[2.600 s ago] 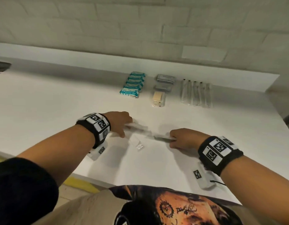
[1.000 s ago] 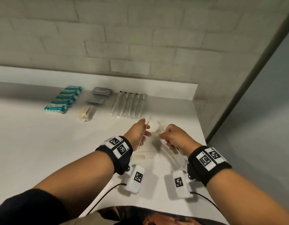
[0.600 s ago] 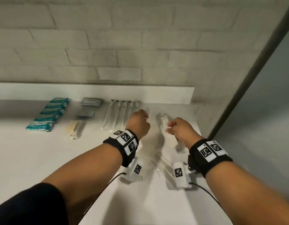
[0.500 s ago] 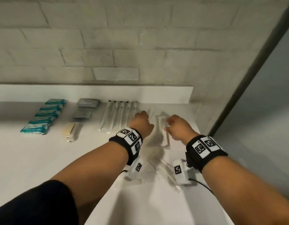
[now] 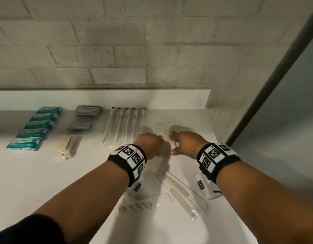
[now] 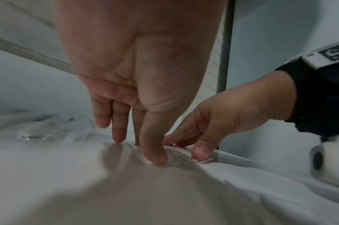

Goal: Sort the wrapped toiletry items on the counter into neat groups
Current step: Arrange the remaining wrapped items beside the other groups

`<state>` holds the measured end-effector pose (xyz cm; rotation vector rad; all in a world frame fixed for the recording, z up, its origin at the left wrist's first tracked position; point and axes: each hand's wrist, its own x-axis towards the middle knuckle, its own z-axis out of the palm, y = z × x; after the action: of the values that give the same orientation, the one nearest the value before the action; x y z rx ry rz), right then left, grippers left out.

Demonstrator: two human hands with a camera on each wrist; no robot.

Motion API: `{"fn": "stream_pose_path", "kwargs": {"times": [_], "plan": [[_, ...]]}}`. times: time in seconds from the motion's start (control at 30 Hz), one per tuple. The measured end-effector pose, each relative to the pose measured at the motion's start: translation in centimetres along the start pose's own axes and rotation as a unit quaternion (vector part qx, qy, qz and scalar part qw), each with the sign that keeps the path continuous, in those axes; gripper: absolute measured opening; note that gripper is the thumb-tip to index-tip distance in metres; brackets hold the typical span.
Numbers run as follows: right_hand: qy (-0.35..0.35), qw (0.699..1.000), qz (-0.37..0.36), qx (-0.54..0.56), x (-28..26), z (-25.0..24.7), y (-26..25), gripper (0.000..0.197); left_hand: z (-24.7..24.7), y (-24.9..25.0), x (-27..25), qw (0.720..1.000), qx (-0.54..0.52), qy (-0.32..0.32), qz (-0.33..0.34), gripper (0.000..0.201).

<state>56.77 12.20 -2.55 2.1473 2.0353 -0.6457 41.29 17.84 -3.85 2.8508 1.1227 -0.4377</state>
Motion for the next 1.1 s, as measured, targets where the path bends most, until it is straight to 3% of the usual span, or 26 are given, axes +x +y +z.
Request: {"fn": "stream_pose_path", "kwargs": {"times": [0.47, 0.63, 0.67, 0.73, 0.77, 0.83, 1.0, 1.1], "plan": [[-0.01, 0.999, 0.035, -0.016, 2.5, 0.0, -0.6, 0.075, -0.1, 0.1, 1.9, 0.999, -0.031, -0.001, -0.037, 0.04], [0.099, 0.983, 0.02, 0.156, -1.3, -0.2, -1.8, 0.067, -0.9, 0.2, 1.4, 0.999, -0.018, -0.034, -0.036, 0.038], [0.094, 0.985, 0.012, 0.145, -2.8, -0.3, -2.5, 0.058, -1.0, 0.2, 1.3, 0.999, -0.011, -0.039, -0.035, 0.036], [-0.023, 0.998, -0.017, 0.057, -5.6, 0.0, -4.1, 0.047, -1.3, 0.3, 1.0, 0.999, 0.0, -0.044, -0.022, 0.037], [-0.082, 0.996, -0.025, 0.0, -6.8, 0.4, -4.9, 0.049, -1.3, 0.3, 0.9, 0.999, 0.003, -0.048, -0.017, 0.038], [-0.133, 0.989, -0.003, -0.072, -7.4, 1.4, -5.8, 0.059, -1.5, 0.3, 0.8, 0.998, -0.001, -0.054, -0.02, 0.041], [-0.136, 0.989, 0.051, -0.042, -5.4, 2.2, -5.1, 0.047, -1.2, 0.2, 0.9, 0.999, -0.023, -0.04, -0.028, 0.045], [-0.074, 0.992, 0.091, 0.054, -4.5, 1.0, -2.5, 0.033, -1.1, 0.1, 0.9, 0.998, -0.051, -0.018, -0.027, 0.047]]}}
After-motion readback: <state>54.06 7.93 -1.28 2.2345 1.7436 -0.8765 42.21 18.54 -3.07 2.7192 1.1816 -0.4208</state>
